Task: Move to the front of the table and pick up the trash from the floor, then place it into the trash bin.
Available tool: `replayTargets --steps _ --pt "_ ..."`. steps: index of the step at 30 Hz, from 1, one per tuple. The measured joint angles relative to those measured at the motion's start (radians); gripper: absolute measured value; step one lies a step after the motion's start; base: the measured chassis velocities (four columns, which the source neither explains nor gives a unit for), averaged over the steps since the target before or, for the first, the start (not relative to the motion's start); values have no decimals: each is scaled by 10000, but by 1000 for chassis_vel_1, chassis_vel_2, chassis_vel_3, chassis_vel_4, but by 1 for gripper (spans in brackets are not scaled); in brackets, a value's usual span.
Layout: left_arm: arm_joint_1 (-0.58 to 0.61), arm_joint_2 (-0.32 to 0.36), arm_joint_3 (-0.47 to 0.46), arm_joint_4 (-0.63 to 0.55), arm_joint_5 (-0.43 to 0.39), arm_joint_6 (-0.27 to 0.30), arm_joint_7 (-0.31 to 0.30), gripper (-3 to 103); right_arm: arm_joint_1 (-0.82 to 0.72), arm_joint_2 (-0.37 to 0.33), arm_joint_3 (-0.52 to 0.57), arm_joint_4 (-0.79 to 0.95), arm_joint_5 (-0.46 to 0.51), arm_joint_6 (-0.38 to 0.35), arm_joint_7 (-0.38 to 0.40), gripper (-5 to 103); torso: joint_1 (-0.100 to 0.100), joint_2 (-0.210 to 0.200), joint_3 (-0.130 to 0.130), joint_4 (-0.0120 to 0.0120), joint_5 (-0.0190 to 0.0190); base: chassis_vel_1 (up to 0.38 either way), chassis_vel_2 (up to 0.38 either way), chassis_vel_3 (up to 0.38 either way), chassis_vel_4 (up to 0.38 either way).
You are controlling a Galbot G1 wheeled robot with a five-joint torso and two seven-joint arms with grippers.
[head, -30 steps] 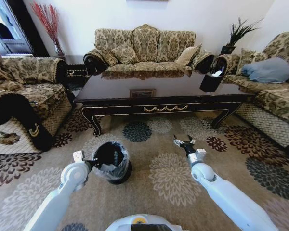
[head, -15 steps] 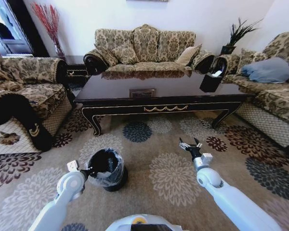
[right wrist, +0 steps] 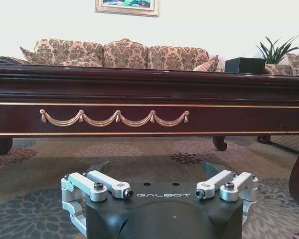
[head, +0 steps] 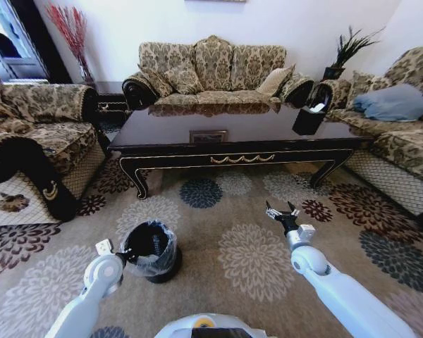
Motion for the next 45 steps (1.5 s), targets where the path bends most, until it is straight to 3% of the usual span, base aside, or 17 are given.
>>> replayTargets --steps 7,14,15,16,19,22,24,26,29,31,32,33,35,38,39,42,45 --pt "23 19 -39 -20 -102 19 -137 -1 -39 6 -9 -5 -68 0 -8 100 0 0 2 0 -10 0 0 0 0" --pt "85 152 -202 -523 304 31 27 26 -237 44 127 0 -168 0 -21 100 1 -3 3 0 -9 0 0 0 0" --pt "168 227 -247 -778 608 22 68 26 -279 53 176 0 -187 0 -24 100 1 -3 3 0 -8 0 0 0 0" --pt "307 291 -308 -1106 929 16 83 37 -334 73 240 0 -197 2 -26 100 0 -3 3 0 -9 0 0 0 0" --pt "557 359 -459 -1631 1365 12 70 43 -395 109 320 9 -197 4 -25 100 0 -2 3 2 -5 0 0 0 0" --pt "1254 426 -1011 -2843 2074 80 -12 59 -495 191 495 42 -174 7 22 100 1 -2 2 4 -4 0 0 0 0" --pt "1407 435 -1162 -3064 2161 105 -95 59 -508 206 536 46 -160 7 53 100 0 -2 2 3 -4 0 0 0 0" --pt "1698 434 -1589 -3487 2339 120 -211 70 -523 265 659 77 -76 7 110 100 0 -2 2 4 -6 0 0 0 0" --pt "1880 371 -2053 -3738 2955 -46 214 81 -523 382 843 130 60 38 110 100 0 -2 2 3 -5 0 0 0 0" --pt "2016 282 -2334 -3728 4125 -568 1251 86 -518 484 994 166 106 93 81 100 1 -3 2 0 -6 0 0 0 0" --pt "2172 196 -2601 -3566 5524 -1317 2584 91 -521 550 1115 197 121 146 1 100 1 -2 2 -1 -6 0 0 0 0" --pt "2172 196 -2601 -3566 5524 -1317 2584 91 -521 550 1115 197 121 146 1 100 1 -2 2 -1 -6 0 0 0 0" --pt "2561 -79 -3252 -3026 8136 -3517 5793 98 -649 662 1453 299 155 446 -578 100 1 -1 1 3 -7 0 0 0 0" --pt "2868 -391 -3681 -2875 8568 -4342 7968 100 -809 754 1787 404 -74 714 -935 100 1 -2 2 0 -9 0 0 0 0" --pt "2868 -391 -3681 -2875 8568 -4342 7968 100 -809 754 1787 404 -74 714 -935 100 1 -2 2 0 -9 0 0 0 0" --pt "3076 -594 -4048 -2892 8568 -4734 8911 100 -1069 750 2080 568 -207 787 -1137 100 1 -2 1 0 -6 0 0 0 0" --pt "3237 -766 -4274 -3111 8558 -4805 9069 100 -1249 694 2208 667 -327 934 -1245 100 1 -2 1 -2 -8 0 0 0 0"
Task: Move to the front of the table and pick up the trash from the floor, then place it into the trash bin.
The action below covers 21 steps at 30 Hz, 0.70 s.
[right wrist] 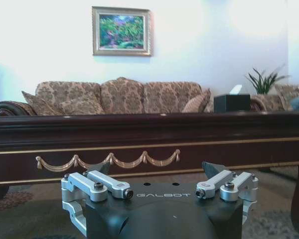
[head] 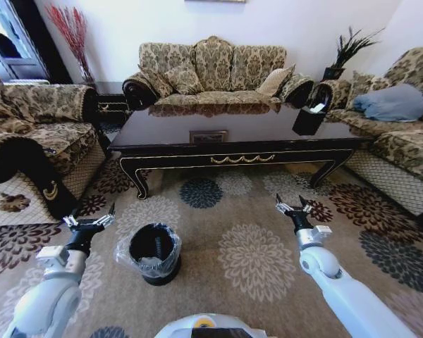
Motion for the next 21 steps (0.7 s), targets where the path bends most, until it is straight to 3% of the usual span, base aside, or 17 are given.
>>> replayTargets --steps 9,21 --pt "1202 -1090 -225 -739 872 -108 60 100 -174 -405 183 270 215 382 -496 100 0 1 0 6 2 0 0 0 0" --pt "1280 -1107 -439 -501 1053 45 -209 100 -365 -426 166 388 204 465 -1139 100 0 1 0 2 2 0 0 0 0"
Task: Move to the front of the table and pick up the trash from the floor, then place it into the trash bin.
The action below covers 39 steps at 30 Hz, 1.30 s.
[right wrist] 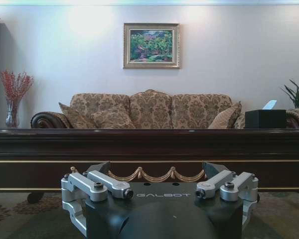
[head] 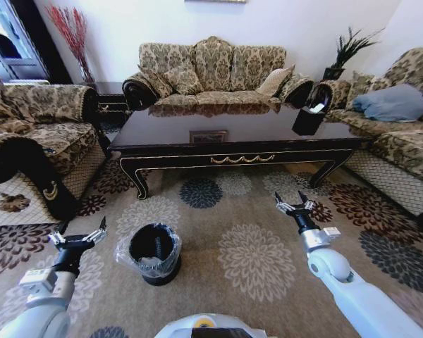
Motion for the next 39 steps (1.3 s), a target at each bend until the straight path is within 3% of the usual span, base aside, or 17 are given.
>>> replayTargets --steps 16,39 --pt "9 -280 283 -22 377 26 -122 100 -99 119 -39 -278 -269 228 -292 100 1 0 1 0 2 113 -121 -112 114" --pt "87 -461 535 -170 587 22 -192 100 -28 163 -141 -434 -357 316 -298 100 0 2 0 1 -5 328 -326 -338 328"
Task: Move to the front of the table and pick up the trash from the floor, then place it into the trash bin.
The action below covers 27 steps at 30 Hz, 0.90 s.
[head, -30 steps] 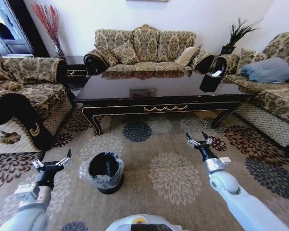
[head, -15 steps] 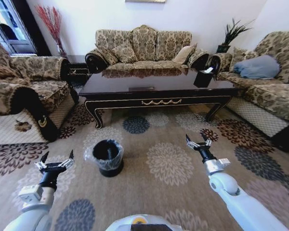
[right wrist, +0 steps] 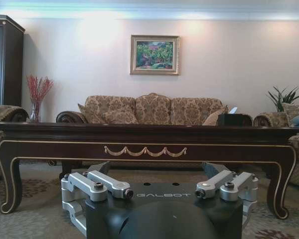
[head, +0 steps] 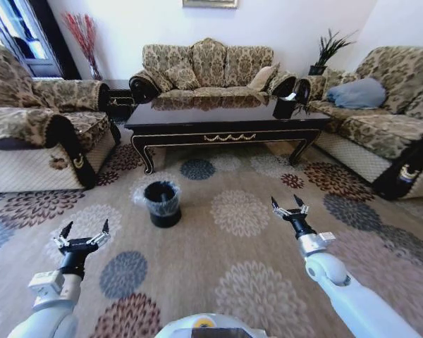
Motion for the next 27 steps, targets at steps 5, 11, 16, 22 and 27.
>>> replayTargets --steps 5,11,16,22,27 --pt "35 -66 108 -28 141 -33 -18 100 -55 4 53 -1 -43 46 -4 100 1 -1 2 -1 1 355 -361 -371 344" --pt "80 -128 215 -76 280 -66 -44 100 -112 51 108 -15 -118 137 -27 100 0 -1 0 -1 3 354 -336 -351 343" --pt "77 -123 238 -52 296 -72 -50 100 -74 118 116 -148 -161 481 -245 100 0 -2 1 2 10 356 -351 -358 346" --pt "44 -115 368 16 398 -72 -50 100 -46 146 150 -232 -272 526 -247 100 -2 0 -4 -3 0 214 -225 -229 207" --pt "-18 -167 554 83 540 -56 -56 100 -47 182 147 -325 -377 602 -277 100 0 -3 3 1 1 34 -32 -31 23"
